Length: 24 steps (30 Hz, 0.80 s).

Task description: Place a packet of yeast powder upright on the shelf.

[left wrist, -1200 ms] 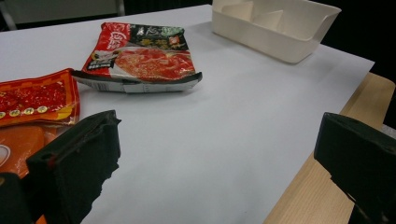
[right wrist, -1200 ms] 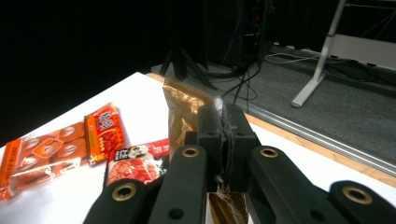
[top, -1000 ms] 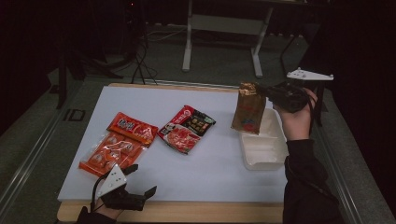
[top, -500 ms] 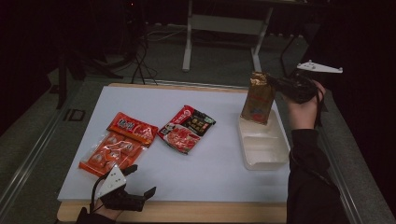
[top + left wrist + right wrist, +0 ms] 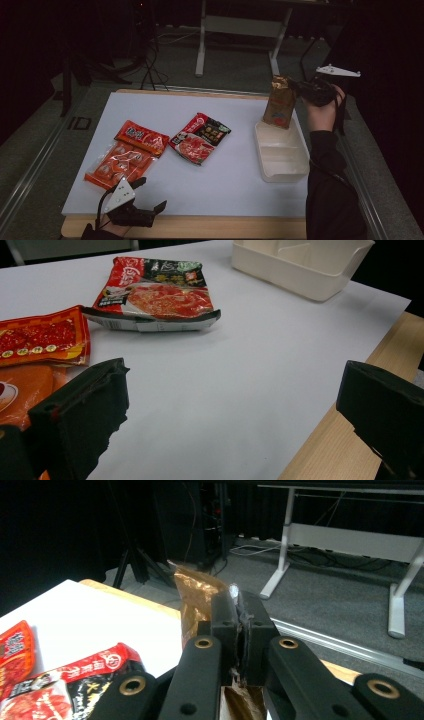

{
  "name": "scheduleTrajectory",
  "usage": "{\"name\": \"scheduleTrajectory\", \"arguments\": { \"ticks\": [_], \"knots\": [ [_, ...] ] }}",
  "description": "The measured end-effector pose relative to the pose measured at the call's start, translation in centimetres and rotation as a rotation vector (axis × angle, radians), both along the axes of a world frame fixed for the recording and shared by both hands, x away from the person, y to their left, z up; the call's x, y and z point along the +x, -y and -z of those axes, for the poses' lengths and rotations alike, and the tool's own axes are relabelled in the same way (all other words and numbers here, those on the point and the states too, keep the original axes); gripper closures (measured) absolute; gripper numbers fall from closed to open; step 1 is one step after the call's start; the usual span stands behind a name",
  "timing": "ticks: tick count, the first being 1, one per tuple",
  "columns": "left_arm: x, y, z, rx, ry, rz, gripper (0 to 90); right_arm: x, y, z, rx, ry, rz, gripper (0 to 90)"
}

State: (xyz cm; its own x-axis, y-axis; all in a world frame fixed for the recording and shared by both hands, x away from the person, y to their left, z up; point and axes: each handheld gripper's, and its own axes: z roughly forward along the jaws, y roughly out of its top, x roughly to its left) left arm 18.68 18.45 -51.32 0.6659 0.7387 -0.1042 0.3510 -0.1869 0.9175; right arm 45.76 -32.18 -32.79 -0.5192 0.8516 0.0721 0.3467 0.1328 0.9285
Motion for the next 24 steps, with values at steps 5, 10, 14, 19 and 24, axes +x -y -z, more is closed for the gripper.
{"name": "scheduleTrajectory", "arguments": {
  "ticks": [5,10,14,19,24],
  "knots": [
    [0.0,-0.2,0.1,0.005,-0.01,-0.008,0.9,1.2,0.2,1.7,-0.043,-0.003,0.004,87.4],
    [-0.1,-0.2,0.1,0.001,-0.006,-0.004,0.9,1.6,0.3,3.1,-0.039,-0.009,-0.005,87.4],
    [-0.1,-0.2,0.0,0.001,-0.005,-0.004,0.9,1.8,0.0,3.8,-0.004,-0.03,-0.029,87.4],
    [-0.1,-0.2,0.1,0.001,-0.006,-0.004,0.9,1.9,-0.2,4.6,0.055,-0.057,-0.064,87.2],
    [0.0,-0.1,0.1,0.006,-0.009,0.006,0.9,2.0,-0.1,6.1,0.048,-0.108,-0.056,86.9]
  ]
}}
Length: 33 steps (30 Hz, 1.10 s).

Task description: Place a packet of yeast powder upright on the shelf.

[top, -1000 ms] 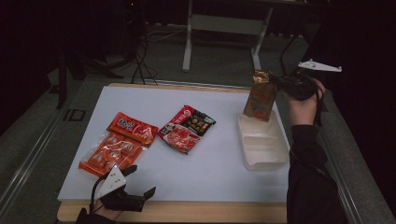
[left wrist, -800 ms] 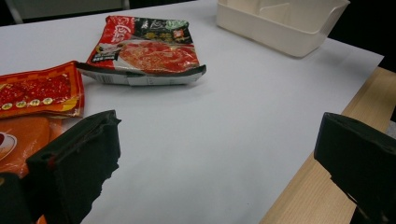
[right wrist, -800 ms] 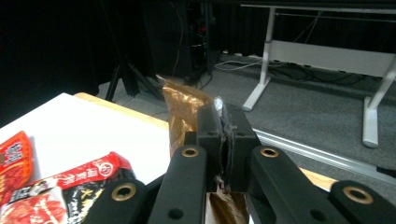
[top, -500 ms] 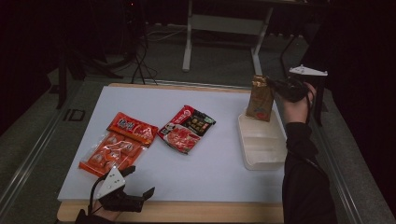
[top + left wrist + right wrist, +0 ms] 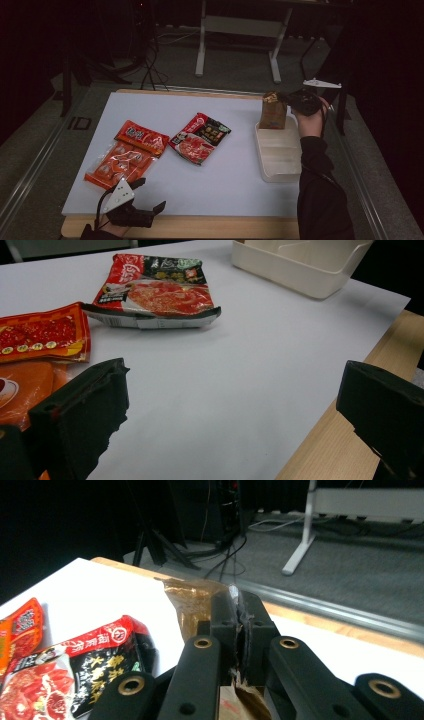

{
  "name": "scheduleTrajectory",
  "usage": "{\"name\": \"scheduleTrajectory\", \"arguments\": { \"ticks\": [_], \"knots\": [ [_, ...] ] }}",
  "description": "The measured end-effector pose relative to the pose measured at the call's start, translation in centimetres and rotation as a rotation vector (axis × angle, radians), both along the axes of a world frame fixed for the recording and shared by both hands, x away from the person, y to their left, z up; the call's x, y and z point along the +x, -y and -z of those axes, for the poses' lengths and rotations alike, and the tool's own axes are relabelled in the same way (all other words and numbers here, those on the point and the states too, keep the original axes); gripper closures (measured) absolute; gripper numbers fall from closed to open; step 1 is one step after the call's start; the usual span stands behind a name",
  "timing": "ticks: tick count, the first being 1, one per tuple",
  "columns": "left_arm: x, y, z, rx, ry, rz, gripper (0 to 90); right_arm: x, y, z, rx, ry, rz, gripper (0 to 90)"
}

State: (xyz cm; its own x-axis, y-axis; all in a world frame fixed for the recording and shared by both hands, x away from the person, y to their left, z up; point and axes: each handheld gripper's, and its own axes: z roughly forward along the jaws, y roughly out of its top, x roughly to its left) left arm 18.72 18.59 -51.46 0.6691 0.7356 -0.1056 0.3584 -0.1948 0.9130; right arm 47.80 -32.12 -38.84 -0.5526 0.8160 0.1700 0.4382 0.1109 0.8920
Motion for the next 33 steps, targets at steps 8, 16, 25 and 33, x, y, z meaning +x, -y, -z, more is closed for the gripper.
{"name": "scheduleTrajectory", "arguments": {
  "ticks": [8,16,25,33],
  "knots": [
    [0.1,0.1,0.0,-0.001,0.002,0.006,0.9,0.0,0.5,1.8,-0.043,-0.044,0.068,86.1],
    [0.0,0.1,-0.1,-0.021,0.029,0.029,0.9,-0.8,1.0,1.0,-0.048,-0.037,0.118,68.9],
    [0.0,0.1,-0.1,-0.054,0.044,0.046,0.9,-2.7,1.0,-1.1,-0.03,0.013,0.11,46.5],
    [-0.1,0.3,-0.3,-0.034,0.003,0.057,0.9,-5.7,0.4,-2.4,0.002,0.103,0.096,23.3]
  ]
}}
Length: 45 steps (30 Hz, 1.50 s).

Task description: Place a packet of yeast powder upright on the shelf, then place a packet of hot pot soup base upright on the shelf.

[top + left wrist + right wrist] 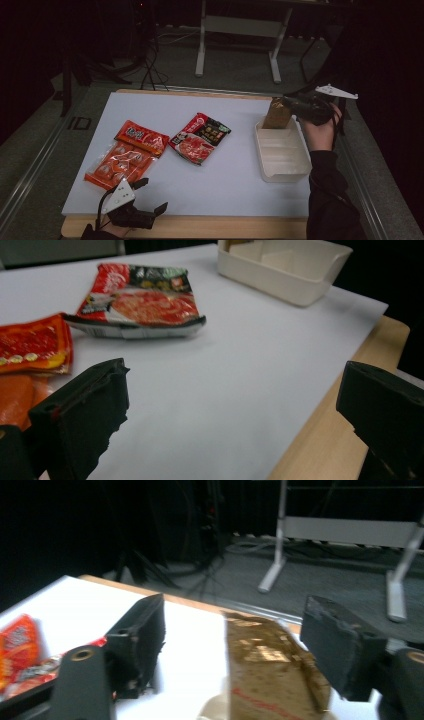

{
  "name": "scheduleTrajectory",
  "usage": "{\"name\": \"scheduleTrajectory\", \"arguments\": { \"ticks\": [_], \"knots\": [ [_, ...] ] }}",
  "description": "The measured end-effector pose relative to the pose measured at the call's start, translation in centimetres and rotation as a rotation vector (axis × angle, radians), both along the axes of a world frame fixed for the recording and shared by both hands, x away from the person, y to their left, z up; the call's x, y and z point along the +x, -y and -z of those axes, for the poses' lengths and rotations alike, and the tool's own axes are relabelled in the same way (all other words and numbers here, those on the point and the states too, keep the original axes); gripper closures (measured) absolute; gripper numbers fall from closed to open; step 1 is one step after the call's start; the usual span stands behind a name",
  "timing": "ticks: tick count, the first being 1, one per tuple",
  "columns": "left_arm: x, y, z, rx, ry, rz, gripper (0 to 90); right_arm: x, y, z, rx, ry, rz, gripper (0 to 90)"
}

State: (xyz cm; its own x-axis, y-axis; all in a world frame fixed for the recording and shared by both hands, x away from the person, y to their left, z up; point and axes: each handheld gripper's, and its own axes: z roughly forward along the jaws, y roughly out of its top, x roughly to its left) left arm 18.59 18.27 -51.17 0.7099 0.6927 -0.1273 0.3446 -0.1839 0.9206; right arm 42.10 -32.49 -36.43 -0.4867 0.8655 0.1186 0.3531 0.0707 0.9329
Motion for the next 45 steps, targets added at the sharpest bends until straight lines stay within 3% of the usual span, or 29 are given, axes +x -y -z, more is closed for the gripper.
{"name": "scheduleTrajectory", "arguments": {
  "ticks": [4,6,7,10,13,16,20,24,27,30,31,32,34,37,39,42,45],
  "knots": [
    [-0.1,0.3,-0.3,0.02,0.002,0.026,0.9,-1.5,-0.1,0.1,0.041,0.015,-0.033,13.4],
    [-0.2,0.6,-0.5,0.028,0.0,0.045,0.9,-2.3,-0.3,0.2,0.032,0.027,-0.035,13.5],
    [-0.2,0.6,-0.6,0.026,-0.003,0.05,0.9,-3.3,-0.5,0.5,0.022,0.031,-0.067,12.0],
    [-0.1,0.7,-0.6,0.016,-0.029,0.078,0.9,-4.3,-0.7,0.9,0.035,0.039,-0.078,13.7],
    [0.0,0.9,-0.6,0.026,-0.044,0.087,0.9,-5.9,-1.1,1.2,0.002,0.066,-0.112,14.2],
    [0.2,1.1,-1.0,0.023,-0.053,0.097,0.9,-7.5,-1.2,1.3,0.013,0.087,-0.155,14.7],
    [0.6,1.2,-1.6,0.023,-0.07,0.108,0.9,-9.4,-1.7,1.7,-0.041,0.088,-0.201,15.2],
    [1.4,1.2,-2.1,0.04,-0.105,0.097,1.5,-11.3,-1.6,2.1,-0.025,0.067,-0.212,14.8],
    [1.9,1.1,-2.4,0.04,-0.119,0.104,3.2,-12.7,-1.7,2.3,-0.051,0.066,-0.23,14.5],
    [2.4,1.1,-2.7,0.052,-0.119,0.095,4.2,-13.8,-1.7,2.4,-0.044,0.081,-0.236,14.3],
    [3.2,1.1,-3.2,0.069,-0.114,0.098,4.2,-14.2,-1.7,2.4,-0.033,0.08,-0.239,14.2],
    [3.5,1.0,-3.4,0.069,-0.106,0.098,6.5,-15.6,-1.8,2.4,-0.003,0.096,-0.236,14.2],
    [4.2,0.9,-3.9,0.05,-0.097,0.086,10.7,-16.7,-1.8,2.3,0.031,0.114,-0.231,14.2],
    [5.2,0.8,-4.5,0.066,-0.074,0.07,15.1,-17.9,-2.0,2.0,0.03,0.124,-0.218,14.2],
    [5.9,0.7,-4.8,0.064,-0.064,0.07,19.5,-18.4,-2.2,2.0,0.002,0.122,-0.207,14.5],
    [6.9,0.6,-5.1,0.057,-0.062,0.069,26.0,-19.0,-2.2,2.2,0.025,0.09,-0.21,17.2],
    [7.8,0.8,-5.2,0.093,-0.039,0.071,35.2,-19.6,-2.4,2.6,0.003,0.106,-0.195,17.3]
  ]
}}
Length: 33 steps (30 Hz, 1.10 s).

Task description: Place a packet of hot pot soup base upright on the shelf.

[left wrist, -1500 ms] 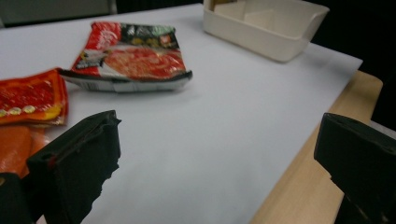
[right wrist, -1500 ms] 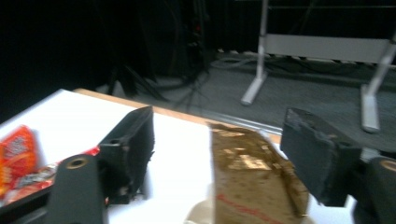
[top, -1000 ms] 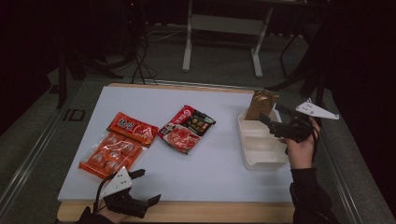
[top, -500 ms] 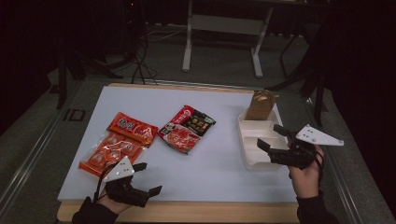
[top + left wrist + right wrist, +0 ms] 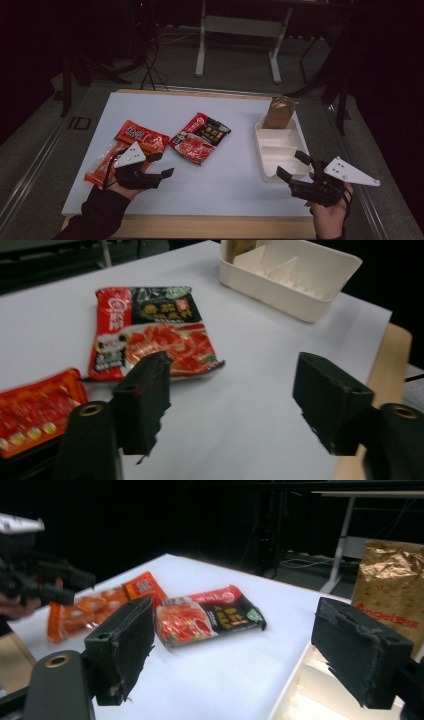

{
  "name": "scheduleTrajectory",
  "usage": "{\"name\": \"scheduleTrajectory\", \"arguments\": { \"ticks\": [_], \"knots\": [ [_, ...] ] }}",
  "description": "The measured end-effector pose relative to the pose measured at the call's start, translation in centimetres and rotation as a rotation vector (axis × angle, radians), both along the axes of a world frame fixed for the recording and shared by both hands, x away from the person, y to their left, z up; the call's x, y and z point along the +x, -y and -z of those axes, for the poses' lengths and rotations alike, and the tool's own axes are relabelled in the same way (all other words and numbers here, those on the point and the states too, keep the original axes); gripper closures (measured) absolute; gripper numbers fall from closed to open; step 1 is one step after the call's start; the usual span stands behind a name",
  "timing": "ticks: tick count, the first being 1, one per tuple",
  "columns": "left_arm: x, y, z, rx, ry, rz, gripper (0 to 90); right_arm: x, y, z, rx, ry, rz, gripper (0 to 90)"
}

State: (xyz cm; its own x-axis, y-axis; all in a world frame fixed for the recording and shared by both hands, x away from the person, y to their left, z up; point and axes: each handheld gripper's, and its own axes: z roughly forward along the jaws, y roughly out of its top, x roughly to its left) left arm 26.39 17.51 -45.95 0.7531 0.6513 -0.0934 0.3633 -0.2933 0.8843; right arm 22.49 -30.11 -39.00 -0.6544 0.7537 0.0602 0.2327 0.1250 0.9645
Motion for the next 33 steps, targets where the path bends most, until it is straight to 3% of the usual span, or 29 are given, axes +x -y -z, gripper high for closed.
{"name": "scheduleTrajectory", "arguments": {
  "ticks": [5,12,14,16,18,21,26,33],
  "knots": [
    [1.7,0.3,0.3,0.014,-0.022,-0.017,54.4,-0.6,-0.3,0.5,0.002,0.01,-0.013,17.3],
    [3.7,1.5,1.1,0.08,-0.065,-0.035,70.7,-0.9,-0.5,1.3,0.007,-0.005,-0.032,17.2],
    [4.4,1.7,1.5,0.075,-0.095,-0.038,75.8,-0.8,-0.4,1.4,0.009,-0.004,-0.035,17.2],
    [5.3,1.9,1.6,0.117,-0.109,-0.059,82.1,-0.8,-0.3,1.5,0.012,-0.009,-0.032,17.2],
    [6.2,1.9,1.7,0.133,-0.115,-0.073,89.4,-0.9,-0.3,1.6,0.011,-0.017,-0.032,17.2],
    [7.2,1.9,1.8,0.149,-0.12,-0.091,90.0,-0.9,-0.3,2.0,0.002,-0.026,-0.036,17.2],
    [10.3,2.1,2.1,0.207,-0.122,-0.138,90.0,-0.8,-0.4,2.4,-0.003,-0.027,-0.063,17.4],
    [13.8,2.0,2.3,0.198,-0.135,-0.17,90.0,-0.8,-0.4,2.3,0.004,-0.018,-0.065,17.5]
  ]
}}
